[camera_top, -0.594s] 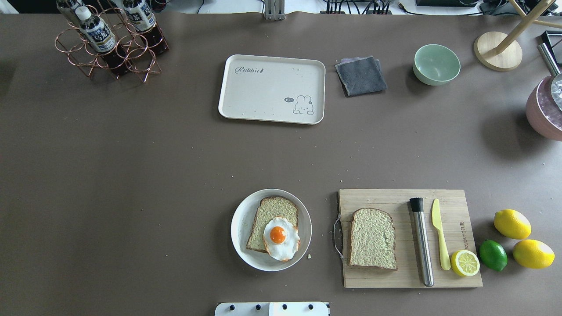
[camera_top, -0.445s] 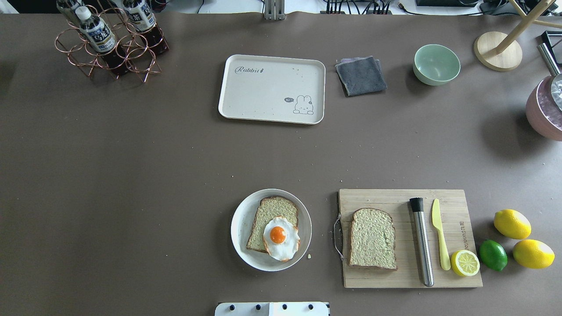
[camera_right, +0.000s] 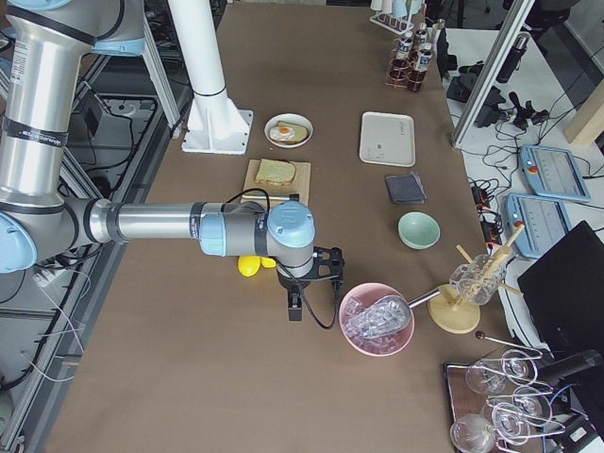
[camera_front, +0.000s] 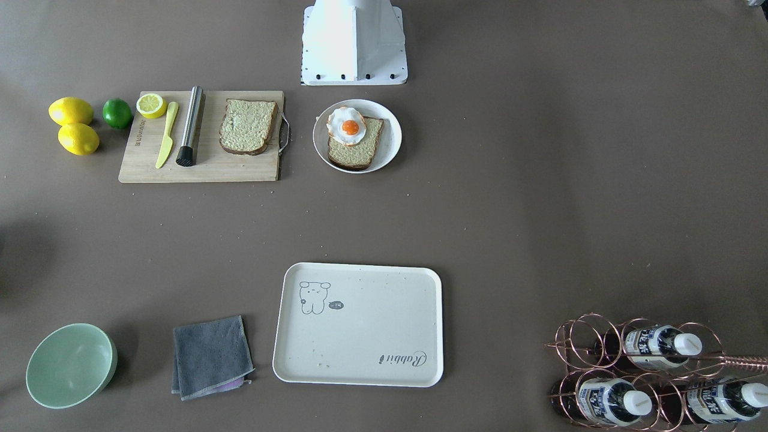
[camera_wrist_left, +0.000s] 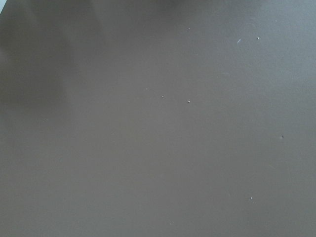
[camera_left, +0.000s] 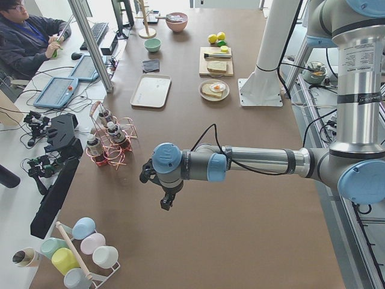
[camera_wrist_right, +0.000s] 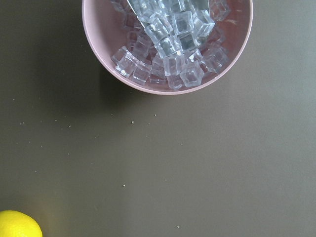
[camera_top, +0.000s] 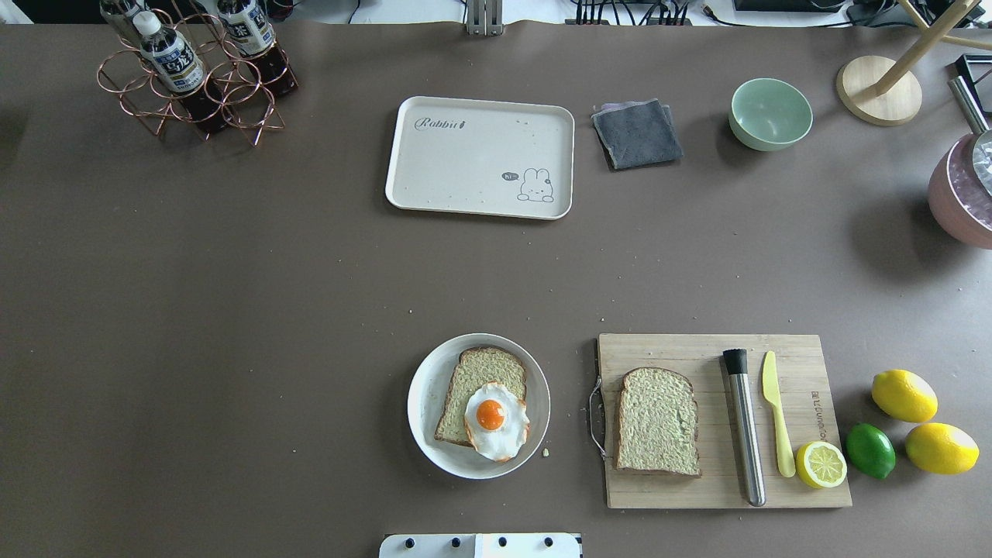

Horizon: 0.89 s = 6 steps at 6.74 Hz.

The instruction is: Make sandwich and place on tray

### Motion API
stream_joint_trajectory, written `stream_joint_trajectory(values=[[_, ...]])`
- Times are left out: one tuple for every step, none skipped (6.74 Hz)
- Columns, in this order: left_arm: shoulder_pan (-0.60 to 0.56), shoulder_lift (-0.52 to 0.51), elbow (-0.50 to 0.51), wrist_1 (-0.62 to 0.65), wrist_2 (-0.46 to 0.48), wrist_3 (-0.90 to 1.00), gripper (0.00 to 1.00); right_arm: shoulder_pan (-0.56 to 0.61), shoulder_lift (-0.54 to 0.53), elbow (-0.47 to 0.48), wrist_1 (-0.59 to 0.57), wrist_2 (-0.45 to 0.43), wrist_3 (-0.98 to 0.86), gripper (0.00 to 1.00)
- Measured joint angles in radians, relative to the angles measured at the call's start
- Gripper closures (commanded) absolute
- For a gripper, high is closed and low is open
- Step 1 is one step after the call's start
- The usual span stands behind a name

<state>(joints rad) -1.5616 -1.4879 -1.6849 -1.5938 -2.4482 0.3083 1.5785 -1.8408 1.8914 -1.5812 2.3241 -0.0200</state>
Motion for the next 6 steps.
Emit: stream_joint_trajectory(values=[[0.0, 0.0, -0.002, 0.001, -0.002, 0.0, 0.03, 0.0, 0.0, 0.001, 0.0, 0.001, 0.0, 0.0], [0.0, -0.001, -0.005, 0.002, -0.005, -0.001, 0.03, 0.0, 0.0, 0.004, 0.001, 0.005, 0.001, 0.0], [0.001, -0.002, -0.009, 0.001, -0.007, 0.002, 0.03, -0.001, 0.002, 0.006, 0.005, 0.015, 0.005, 0.0], [0.002, -0.006, -0.012, -0.001, -0.007, 0.006, 0.03, -0.001, 0.004, 0.006, 0.008, 0.023, 0.006, 0.0], [0.002, -0.017, -0.016, -0.007, -0.008, 0.006, 0.03, -0.001, 0.002, 0.005, 0.028, 0.025, 0.001, 0.0], [0.002, -0.029, -0.023, -0.031, -0.008, 0.003, 0.03, -0.001, -0.002, 0.005, 0.057, 0.028, -0.001, 0.0]])
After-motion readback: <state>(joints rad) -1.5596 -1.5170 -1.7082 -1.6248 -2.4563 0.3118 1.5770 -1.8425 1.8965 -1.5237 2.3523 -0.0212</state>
